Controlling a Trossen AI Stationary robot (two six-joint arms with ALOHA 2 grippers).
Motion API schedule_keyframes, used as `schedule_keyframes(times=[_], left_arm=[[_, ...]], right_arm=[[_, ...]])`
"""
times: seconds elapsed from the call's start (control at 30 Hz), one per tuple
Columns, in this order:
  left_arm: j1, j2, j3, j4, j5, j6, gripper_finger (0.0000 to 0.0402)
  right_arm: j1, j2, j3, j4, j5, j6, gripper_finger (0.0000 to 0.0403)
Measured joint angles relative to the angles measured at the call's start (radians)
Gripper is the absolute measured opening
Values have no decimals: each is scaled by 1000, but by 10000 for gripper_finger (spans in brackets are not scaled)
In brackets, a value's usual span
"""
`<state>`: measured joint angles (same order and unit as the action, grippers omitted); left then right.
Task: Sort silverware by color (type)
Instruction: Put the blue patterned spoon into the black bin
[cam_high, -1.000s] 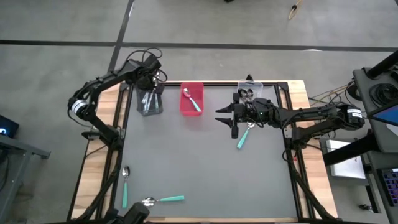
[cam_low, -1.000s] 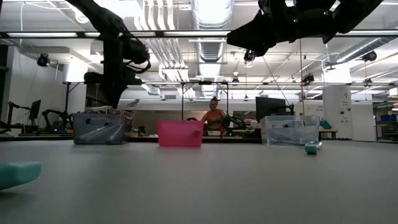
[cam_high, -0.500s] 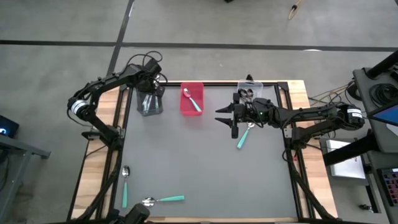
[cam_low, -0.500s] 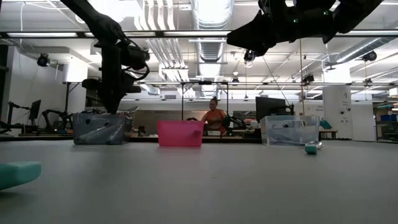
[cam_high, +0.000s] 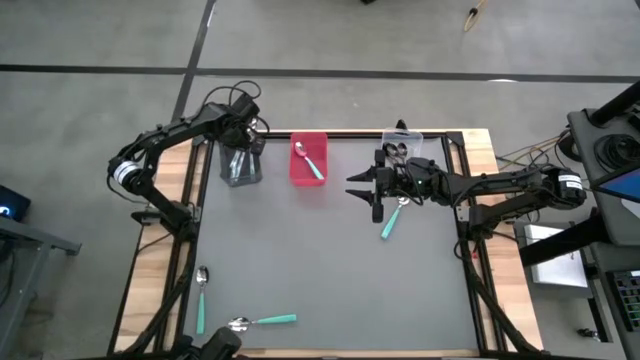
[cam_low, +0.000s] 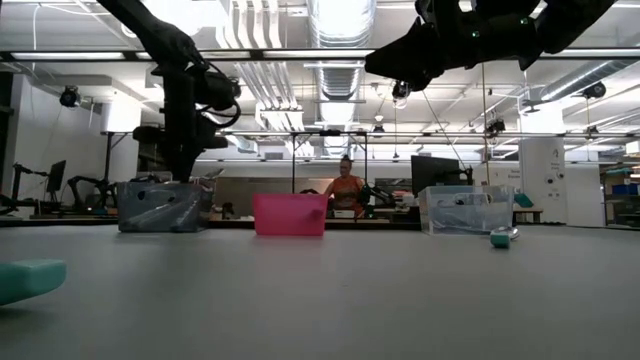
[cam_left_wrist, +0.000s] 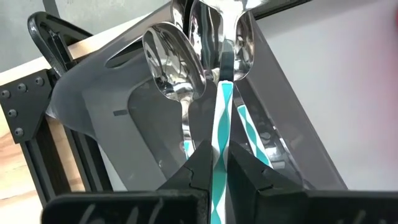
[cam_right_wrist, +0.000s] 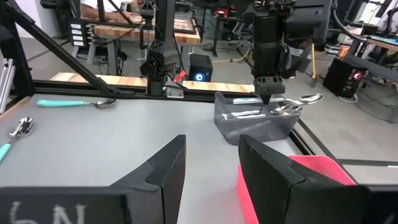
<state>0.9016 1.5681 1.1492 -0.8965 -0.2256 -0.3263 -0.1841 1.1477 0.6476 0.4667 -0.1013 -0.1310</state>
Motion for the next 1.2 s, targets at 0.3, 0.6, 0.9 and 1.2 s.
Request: schedule_keyframes(times=[0.3, 0.6, 0.9, 1.2], left_arm=[[0, -34, -43, 44, 0, -4, 11], [-2, -120, -156, 137, -1, -19, 11], [-2, -200, -238, 251, -1, -32, 11], [-4, -195, -245, 269, -3, -96, 11]], right_arm=[[0, 0, 0, 1, 0, 0, 139], [0, 0, 0, 7, 0, 0, 139], [0, 0, 0, 10, 0, 0, 139], [0, 0, 0, 10, 0, 0, 139]])
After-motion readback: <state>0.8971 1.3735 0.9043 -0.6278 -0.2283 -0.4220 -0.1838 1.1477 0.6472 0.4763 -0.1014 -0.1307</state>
